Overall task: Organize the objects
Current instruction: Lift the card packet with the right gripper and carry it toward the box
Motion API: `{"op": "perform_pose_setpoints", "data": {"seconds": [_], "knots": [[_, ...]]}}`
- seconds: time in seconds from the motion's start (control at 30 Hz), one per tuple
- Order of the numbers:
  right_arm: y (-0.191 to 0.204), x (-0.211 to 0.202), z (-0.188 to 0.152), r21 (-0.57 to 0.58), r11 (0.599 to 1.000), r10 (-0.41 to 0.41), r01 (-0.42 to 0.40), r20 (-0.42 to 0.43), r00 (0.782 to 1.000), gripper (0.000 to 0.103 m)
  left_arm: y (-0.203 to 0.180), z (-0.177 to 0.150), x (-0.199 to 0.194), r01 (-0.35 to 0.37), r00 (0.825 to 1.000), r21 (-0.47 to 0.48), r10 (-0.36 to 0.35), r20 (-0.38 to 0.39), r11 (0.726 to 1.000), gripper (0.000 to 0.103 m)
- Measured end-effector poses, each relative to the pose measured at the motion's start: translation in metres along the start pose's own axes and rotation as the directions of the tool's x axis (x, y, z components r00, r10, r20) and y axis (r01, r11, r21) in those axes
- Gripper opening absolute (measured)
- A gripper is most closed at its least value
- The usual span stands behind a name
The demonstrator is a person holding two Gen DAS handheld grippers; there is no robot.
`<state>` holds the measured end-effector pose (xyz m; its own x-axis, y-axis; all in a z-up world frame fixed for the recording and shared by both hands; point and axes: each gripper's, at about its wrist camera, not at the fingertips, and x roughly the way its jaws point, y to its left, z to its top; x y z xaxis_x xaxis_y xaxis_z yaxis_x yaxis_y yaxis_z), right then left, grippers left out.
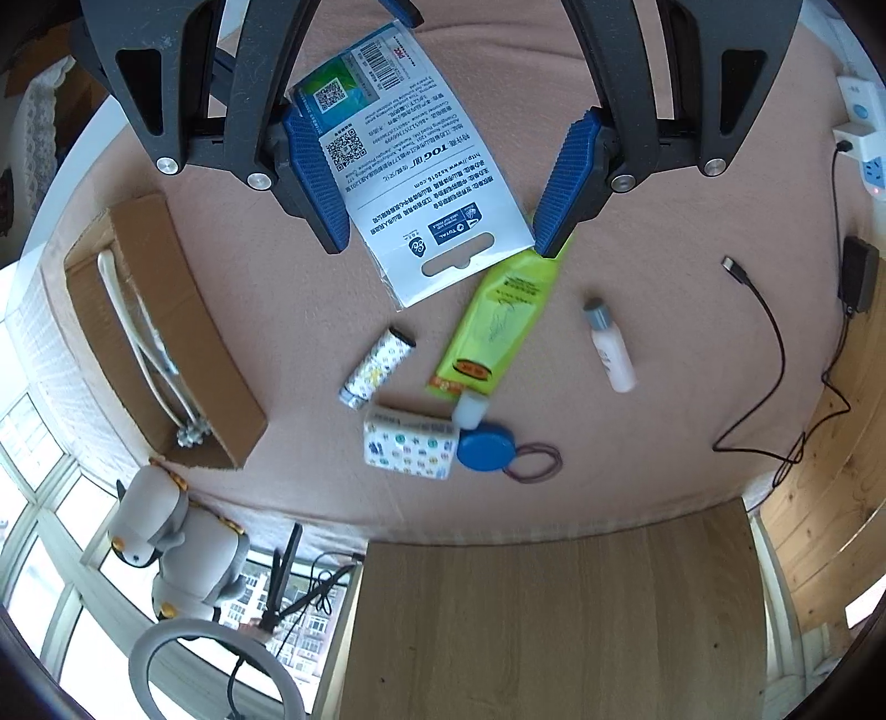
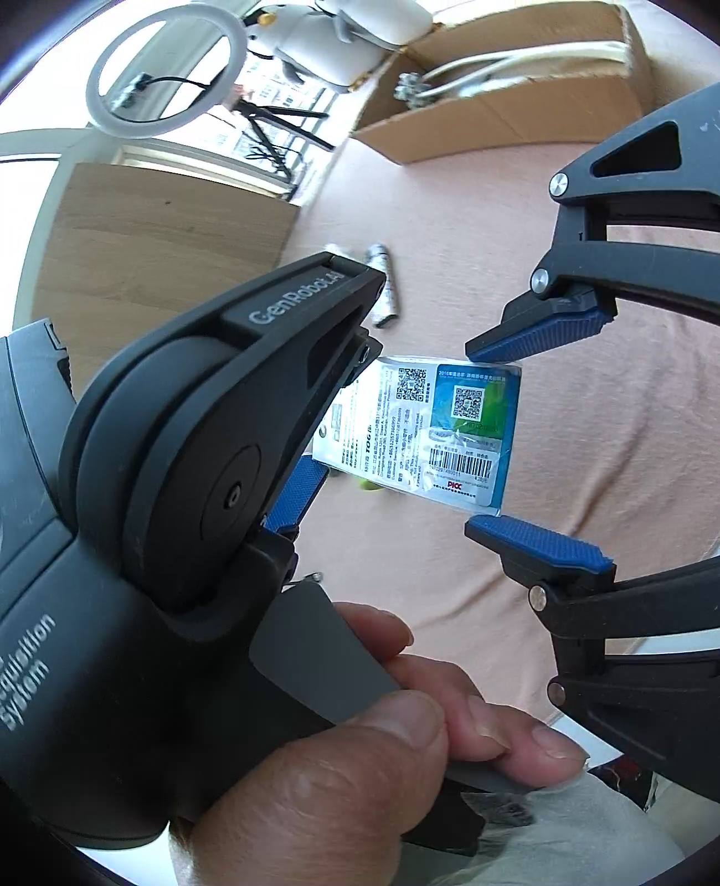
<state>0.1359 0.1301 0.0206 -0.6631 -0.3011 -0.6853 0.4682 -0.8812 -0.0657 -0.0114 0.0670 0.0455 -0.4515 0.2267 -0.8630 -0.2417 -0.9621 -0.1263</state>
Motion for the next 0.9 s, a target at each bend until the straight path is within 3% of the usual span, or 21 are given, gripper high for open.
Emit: {"op": "perform_pose_setpoints", "data": {"seconds": [0.33, 0.9], "knots": [[-0.004, 0.006, 0.013, -0.025, 1.000, 0.015, -0.014, 0.020, 1.000, 0.052, 0.012, 0.004, -0.009, -0.009, 1.000, -0.018, 0.010, 0.016, 1.000, 0.072], [-0.019, -0.001, 0.018, 0.000, 1.000, -0.014, 0.014, 0.032, 0.999, 0.052, -0.008, 0.018, -0.004, 0.009, 1.000, 0.028, -0.010, 0.028, 1.000, 0.072]]}}
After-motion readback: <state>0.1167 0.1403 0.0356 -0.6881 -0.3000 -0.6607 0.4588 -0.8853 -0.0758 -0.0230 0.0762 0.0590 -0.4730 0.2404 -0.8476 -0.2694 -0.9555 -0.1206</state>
